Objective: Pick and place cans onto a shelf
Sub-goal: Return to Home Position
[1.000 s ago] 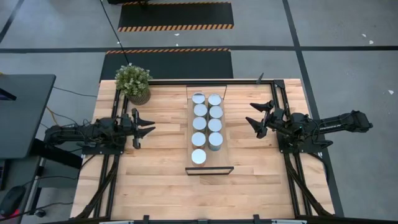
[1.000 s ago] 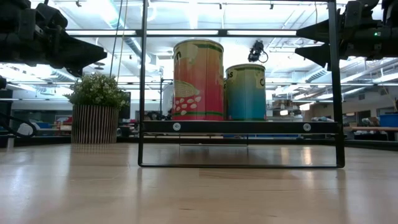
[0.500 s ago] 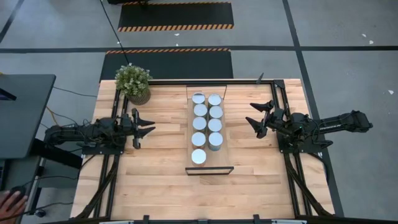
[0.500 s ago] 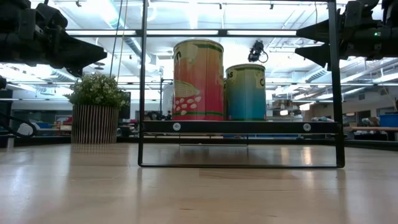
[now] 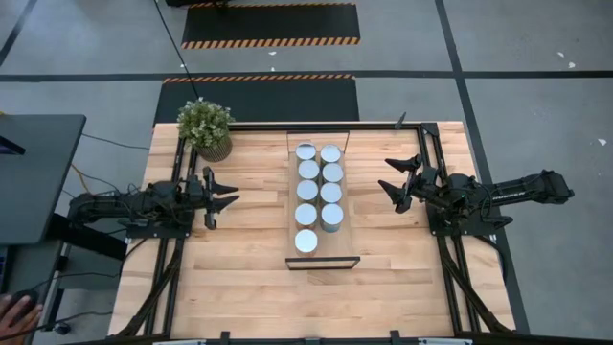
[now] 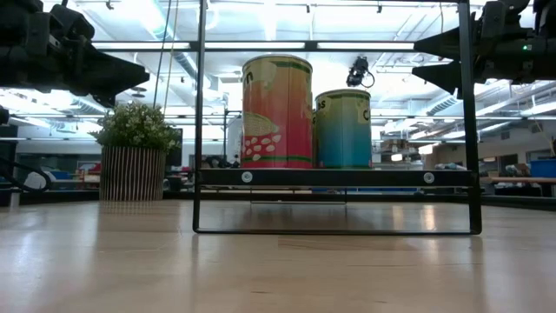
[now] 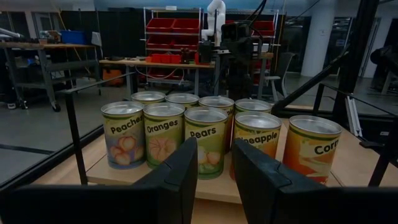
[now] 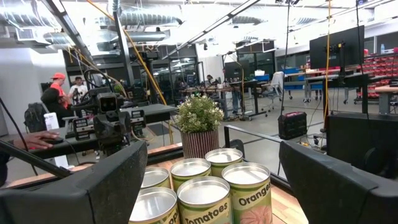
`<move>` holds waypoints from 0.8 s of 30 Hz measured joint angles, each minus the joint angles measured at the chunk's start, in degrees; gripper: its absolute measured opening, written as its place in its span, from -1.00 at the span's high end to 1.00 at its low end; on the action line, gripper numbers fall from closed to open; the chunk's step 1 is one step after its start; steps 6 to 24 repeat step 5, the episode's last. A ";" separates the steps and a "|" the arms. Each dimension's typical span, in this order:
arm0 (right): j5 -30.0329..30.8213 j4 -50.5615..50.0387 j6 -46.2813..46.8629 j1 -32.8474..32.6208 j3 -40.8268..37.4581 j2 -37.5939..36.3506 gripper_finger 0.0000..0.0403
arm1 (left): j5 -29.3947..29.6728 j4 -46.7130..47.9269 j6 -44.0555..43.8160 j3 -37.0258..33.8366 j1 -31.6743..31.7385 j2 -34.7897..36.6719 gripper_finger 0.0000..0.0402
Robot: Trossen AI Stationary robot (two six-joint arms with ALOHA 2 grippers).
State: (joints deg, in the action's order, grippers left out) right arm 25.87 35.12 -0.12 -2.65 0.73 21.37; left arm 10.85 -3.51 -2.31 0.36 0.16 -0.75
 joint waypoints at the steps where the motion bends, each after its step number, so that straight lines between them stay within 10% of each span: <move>1: 0.00 0.00 0.00 -0.01 0.00 0.00 -0.85 | 0.00 0.00 0.00 0.00 0.00 0.00 0.46; 24: 0.00 0.01 0.00 -0.01 0.00 0.00 -0.85 | 0.00 0.00 0.00 0.00 -0.01 0.02 0.46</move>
